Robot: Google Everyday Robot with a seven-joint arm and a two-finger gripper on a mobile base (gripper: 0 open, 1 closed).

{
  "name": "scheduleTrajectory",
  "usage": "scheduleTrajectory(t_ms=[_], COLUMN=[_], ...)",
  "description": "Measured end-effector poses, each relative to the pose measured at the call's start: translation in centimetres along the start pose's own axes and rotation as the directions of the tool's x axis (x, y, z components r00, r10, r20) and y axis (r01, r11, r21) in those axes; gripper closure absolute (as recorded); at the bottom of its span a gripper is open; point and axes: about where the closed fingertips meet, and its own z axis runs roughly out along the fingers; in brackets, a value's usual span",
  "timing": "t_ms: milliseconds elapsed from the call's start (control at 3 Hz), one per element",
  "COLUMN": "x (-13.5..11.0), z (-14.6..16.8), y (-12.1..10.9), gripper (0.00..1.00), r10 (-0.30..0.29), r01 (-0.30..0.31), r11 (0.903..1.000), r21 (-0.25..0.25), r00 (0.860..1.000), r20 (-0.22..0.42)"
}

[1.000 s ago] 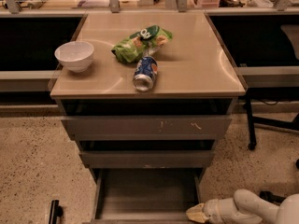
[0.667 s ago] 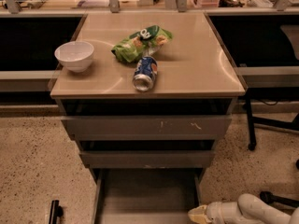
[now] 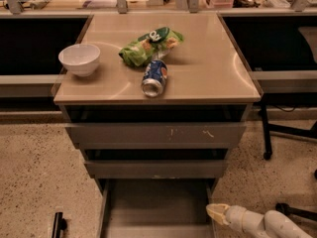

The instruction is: Open bottom drawer

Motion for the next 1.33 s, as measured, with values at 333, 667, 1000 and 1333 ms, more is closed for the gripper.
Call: scheduleTrajectory(t_ms=[333, 667, 1000, 1333], x=[-0.57, -0.55, -0.55, -0.55], z=[0.23, 0.24, 0.24, 0.24], y=[-0.54, -0.50, -0.49, -0.49], gripper=[0.75, 0.51, 0.28, 0.05], r10=[-0.002, -0.001, -0.001, -0.001], r01=[0.001, 0.001, 0.001, 0.001], r11=[0.9996, 0.9997, 0.9997, 0.9997], r21=[0.027, 0.025, 0.025, 0.025], r00=[1.000, 1.000, 1.000, 1.000], r20=[0.012, 0.012, 0.012, 0.012])
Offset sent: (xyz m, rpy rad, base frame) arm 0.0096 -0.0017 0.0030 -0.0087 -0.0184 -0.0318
